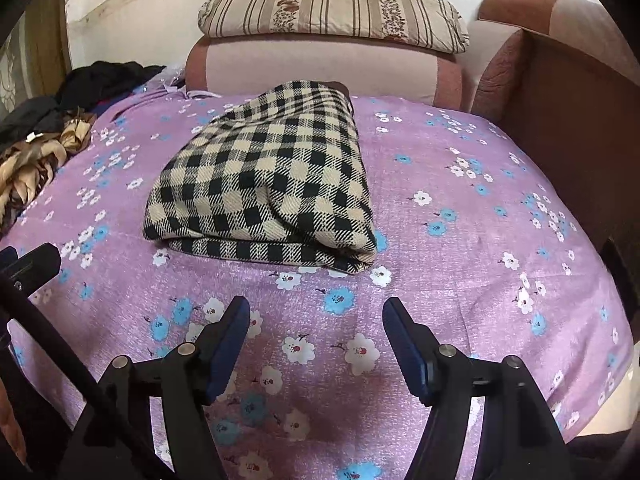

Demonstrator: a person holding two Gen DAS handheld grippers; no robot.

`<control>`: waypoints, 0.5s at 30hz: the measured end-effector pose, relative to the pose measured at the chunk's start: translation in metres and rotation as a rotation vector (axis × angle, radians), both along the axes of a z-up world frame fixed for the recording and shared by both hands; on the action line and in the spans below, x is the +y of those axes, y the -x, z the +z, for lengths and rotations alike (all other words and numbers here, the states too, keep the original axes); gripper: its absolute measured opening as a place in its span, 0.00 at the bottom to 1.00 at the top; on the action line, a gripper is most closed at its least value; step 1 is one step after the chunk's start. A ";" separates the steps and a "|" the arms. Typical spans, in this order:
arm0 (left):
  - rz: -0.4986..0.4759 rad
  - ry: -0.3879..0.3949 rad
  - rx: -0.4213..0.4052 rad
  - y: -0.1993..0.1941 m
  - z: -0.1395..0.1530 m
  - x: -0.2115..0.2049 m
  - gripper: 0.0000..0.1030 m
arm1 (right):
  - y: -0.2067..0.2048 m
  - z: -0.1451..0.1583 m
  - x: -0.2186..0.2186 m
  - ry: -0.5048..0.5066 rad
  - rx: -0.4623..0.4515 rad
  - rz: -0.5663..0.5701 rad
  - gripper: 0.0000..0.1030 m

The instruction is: Fold large clothes

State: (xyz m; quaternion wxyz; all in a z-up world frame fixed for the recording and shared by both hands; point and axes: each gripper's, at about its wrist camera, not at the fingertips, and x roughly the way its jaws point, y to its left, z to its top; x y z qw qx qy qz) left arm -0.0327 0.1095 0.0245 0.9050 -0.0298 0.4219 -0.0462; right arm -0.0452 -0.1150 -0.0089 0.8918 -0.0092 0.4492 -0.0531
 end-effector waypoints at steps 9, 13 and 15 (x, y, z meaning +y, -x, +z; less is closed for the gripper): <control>-0.027 -0.019 0.013 0.000 -0.006 -0.008 1.00 | -0.003 -0.004 -0.004 0.017 0.012 -0.029 0.71; -0.044 -0.017 0.027 0.000 -0.009 -0.010 1.00 | -0.003 -0.004 -0.005 0.022 0.011 -0.035 0.72; -0.052 -0.021 0.038 -0.001 -0.012 -0.011 1.00 | -0.003 -0.005 -0.005 0.023 0.014 -0.035 0.72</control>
